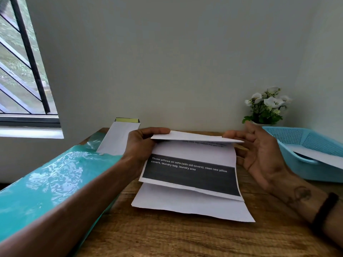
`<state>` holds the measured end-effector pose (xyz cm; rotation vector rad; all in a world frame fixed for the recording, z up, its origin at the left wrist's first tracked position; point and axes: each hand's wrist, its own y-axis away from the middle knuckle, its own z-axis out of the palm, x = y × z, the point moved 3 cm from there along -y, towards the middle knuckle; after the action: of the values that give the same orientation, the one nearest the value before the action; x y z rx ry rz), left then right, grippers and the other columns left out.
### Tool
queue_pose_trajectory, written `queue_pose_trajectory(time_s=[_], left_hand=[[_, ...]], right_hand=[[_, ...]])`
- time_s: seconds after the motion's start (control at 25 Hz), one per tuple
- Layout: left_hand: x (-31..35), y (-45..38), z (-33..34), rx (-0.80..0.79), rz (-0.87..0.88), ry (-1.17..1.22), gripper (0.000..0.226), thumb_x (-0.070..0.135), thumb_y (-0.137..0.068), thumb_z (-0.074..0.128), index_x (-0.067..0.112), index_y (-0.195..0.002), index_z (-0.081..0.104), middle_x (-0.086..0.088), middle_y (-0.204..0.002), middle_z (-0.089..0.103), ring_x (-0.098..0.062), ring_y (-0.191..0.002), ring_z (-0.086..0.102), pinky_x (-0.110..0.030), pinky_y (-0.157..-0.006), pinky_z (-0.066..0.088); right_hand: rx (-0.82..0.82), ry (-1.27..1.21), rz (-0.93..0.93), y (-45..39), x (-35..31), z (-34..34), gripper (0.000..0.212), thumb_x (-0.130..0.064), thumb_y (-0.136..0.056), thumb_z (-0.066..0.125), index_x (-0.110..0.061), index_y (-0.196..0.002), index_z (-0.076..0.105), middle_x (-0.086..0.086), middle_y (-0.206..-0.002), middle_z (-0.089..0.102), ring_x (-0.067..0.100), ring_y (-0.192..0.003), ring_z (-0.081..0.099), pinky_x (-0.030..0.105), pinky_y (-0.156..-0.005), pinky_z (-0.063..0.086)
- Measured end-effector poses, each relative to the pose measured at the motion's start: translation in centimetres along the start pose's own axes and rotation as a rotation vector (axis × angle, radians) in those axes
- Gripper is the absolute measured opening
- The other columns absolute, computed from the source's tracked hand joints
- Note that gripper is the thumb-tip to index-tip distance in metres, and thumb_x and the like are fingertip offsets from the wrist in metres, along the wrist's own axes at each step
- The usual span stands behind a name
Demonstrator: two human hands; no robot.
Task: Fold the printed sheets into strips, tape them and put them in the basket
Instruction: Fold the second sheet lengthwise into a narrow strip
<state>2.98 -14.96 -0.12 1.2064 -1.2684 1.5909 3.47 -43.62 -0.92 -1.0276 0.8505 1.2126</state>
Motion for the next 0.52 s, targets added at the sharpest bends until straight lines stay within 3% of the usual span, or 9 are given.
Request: queue_pose_trajectory(time_s=[0.16, 0.28, 0.4, 0.52], left_hand=[[0.2, -0.2, -0.1, 0.017, 0.061, -0.041, 0.035, -0.008, -0.093, 0.065, 0.021, -0.088, 0.083, 0.011, -0.091, 0.081, -0.009, -0.080, 0.074, -0.016, -0.067, 0.058], [0.4, -0.2, -0.2, 0.026, 0.095, -0.050, 0.038, -0.010, -0.093, 0.063, 0.022, -0.087, 0.083, 0.010, -0.094, 0.081, -0.010, -0.085, 0.074, -0.018, -0.074, 0.060], [0.5, -0.3, -0.4, 0.031, 0.115, -0.045, 0.038, -0.008, -0.095, 0.061, 0.023, -0.093, 0.083, 0.010, -0.097, 0.081, -0.012, -0.092, 0.074, -0.016, -0.073, 0.058], [0.6, -0.5, -0.4, 0.030, 0.062, 0.029, 0.026, 0.012, -0.104, 0.057, 0.025, -0.118, 0.075, 0.008, -0.101, 0.080, -0.007, -0.087, 0.075, -0.018, -0.070, 0.058]], right_hand=[[-0.085, 0.124, 0.039, 0.0, 0.5, 0.3, 0.044, -0.039, -0.087, 0.075, -0.016, -0.124, 0.069, 0.009, -0.119, 0.076, 0.026, -0.104, 0.075, 0.044, -0.088, 0.061], [-0.131, 0.188, 0.104, 0.2, 1.3, 0.4, 0.068, -0.032, -0.072, 0.087, -0.025, -0.134, 0.062, 0.009, -0.123, 0.075, 0.030, -0.109, 0.074, 0.053, -0.097, 0.057], [-0.134, 0.179, 0.095, 0.4, 1.1, 0.5, 0.067, -0.019, -0.074, 0.087, -0.024, -0.135, 0.062, 0.008, -0.121, 0.076, 0.028, -0.104, 0.076, 0.042, -0.085, 0.063], [-0.091, 0.172, 0.025, 0.5, 0.6, 0.5, 0.064, -0.008, -0.073, 0.085, -0.019, -0.132, 0.063, 0.002, -0.110, 0.080, 0.019, -0.093, 0.078, 0.031, -0.068, 0.064]])
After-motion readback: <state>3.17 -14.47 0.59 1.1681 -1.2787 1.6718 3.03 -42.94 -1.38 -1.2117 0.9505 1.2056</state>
